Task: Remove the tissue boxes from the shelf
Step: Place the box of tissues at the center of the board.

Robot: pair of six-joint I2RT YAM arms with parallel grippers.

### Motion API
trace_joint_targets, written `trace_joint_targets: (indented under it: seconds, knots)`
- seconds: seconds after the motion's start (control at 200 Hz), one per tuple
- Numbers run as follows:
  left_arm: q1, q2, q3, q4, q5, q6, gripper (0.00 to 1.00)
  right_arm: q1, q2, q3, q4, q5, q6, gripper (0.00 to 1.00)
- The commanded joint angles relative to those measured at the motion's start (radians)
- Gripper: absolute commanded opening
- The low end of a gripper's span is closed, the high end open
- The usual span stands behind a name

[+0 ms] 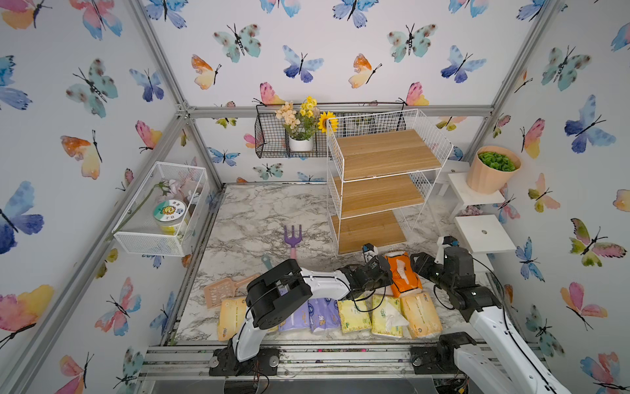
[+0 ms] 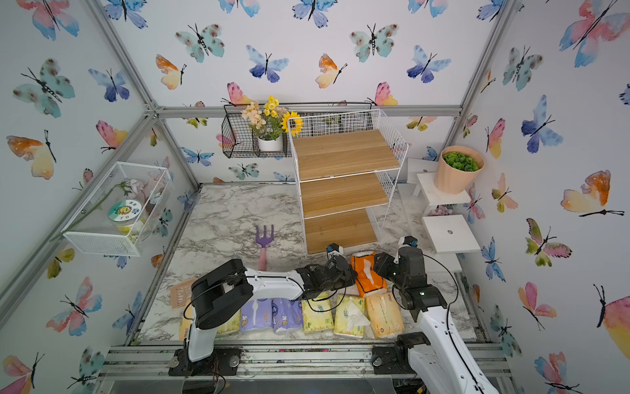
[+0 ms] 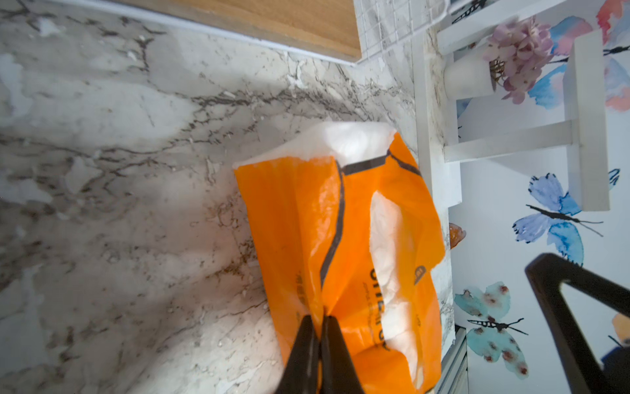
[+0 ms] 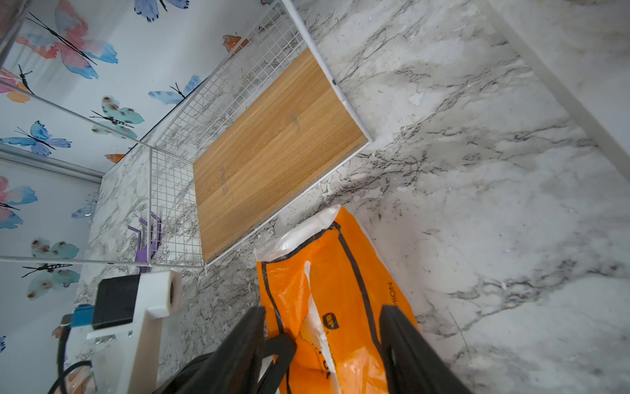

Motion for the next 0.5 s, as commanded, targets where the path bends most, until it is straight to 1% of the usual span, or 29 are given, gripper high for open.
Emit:
trace_joint_targets:
  seconds: [0.0,0.03,0.055,0.125,0.19,0.235,0.29,0.365,0.44,0.496]
  knots:
    - [-0.002,-0.077,-0.007,-0.047,-0.066,0.047,0.35,-0.004,0.007,0.015,0.011,0.057,0.007,0.63]
    - [-0.002,-0.105,-0.02,-0.049,-0.096,0.055,0.43,-0.004,0.01,0.015,0.02,0.069,0.007,0.64]
    - [-0.003,-0.131,-0.031,-0.052,-0.125,0.06,0.46,-0.004,0.013,0.016,0.026,0.08,0.007,0.65]
    - [-0.004,-0.214,-0.075,-0.06,-0.212,0.065,0.62,-0.004,0.021,0.022,0.05,0.125,0.005,0.69]
    - [-0.003,-0.298,-0.132,-0.068,-0.296,0.061,0.72,-0.004,0.03,0.025,0.078,0.187,-0.002,0.71]
    - [-0.003,-0.362,-0.176,-0.078,-0.356,0.054,0.77,-0.005,0.036,0.027,0.096,0.242,-0.003,0.74]
    - [-0.001,-0.447,-0.233,-0.099,-0.435,0.054,0.78,-0.005,0.038,0.023,0.135,0.303,-0.008,0.75]
    - [0.007,-0.567,-0.324,-0.149,-0.55,0.03,0.87,-0.008,0.039,0.002,0.214,0.376,-0.023,0.76]
    - [0.04,-0.709,-0.419,-0.199,-0.63,0.029,0.94,-0.01,0.047,-0.035,0.318,0.464,-0.045,0.76]
    - [0.088,-0.805,-0.486,-0.217,-0.669,0.068,0.99,-0.011,0.069,-0.067,0.419,0.512,-0.088,0.76]
